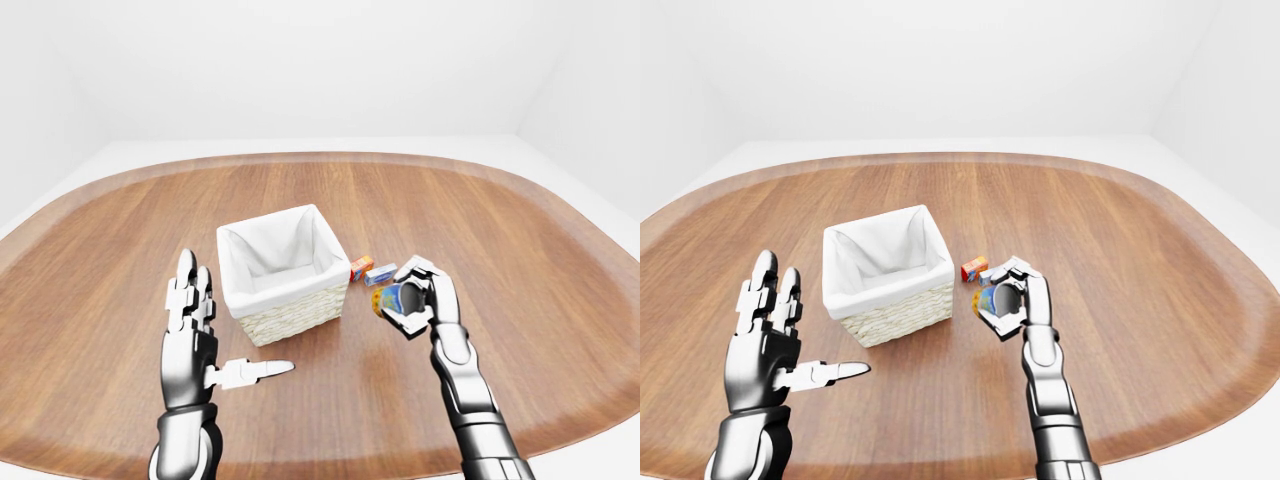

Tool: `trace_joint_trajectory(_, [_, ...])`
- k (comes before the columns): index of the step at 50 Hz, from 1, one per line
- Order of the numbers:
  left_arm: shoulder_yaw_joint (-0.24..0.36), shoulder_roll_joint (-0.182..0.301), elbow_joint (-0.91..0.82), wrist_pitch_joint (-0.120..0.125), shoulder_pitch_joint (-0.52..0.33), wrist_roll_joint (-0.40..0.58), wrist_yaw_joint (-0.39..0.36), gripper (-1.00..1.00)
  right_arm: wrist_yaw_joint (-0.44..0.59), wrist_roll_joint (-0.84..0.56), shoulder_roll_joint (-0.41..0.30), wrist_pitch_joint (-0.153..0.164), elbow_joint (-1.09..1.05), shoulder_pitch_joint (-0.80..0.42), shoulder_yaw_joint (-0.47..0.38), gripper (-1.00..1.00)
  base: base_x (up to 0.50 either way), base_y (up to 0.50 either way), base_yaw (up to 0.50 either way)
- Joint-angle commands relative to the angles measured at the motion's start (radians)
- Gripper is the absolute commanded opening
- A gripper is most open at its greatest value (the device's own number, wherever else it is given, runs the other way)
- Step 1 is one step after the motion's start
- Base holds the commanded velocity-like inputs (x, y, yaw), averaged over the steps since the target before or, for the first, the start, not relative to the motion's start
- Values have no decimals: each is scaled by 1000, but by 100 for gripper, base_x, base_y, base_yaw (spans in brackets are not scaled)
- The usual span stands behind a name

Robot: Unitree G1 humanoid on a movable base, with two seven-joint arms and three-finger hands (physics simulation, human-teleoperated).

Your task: Pick up the alphabet soup and put it in the basket.

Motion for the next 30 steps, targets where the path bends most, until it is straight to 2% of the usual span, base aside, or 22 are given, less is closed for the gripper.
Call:
trace_joint_trajectory(1, [-3, 1, -1, 0, 1, 2, 0, 100, 31, 35, 18, 82, -279, 63, 2, -100, 0, 0, 0])
trace_joint_trajectory(5, [0, 1, 2, 0, -4, 0, -1, 100, 33, 30, 23, 109, -329, 69, 6, -100, 0, 0, 0])
trace_joint_trajectory(12, [2, 1, 3, 0, -6, -2, -3, 100, 35, 25, 25, 138, -379, 70, 8, -100, 0, 0, 0])
trace_joint_trajectory(30, [0, 0, -1, 0, 0, -4, -8, 100, 28, 11, 25, 144, -514, 29, 12, -100, 0, 0, 0])
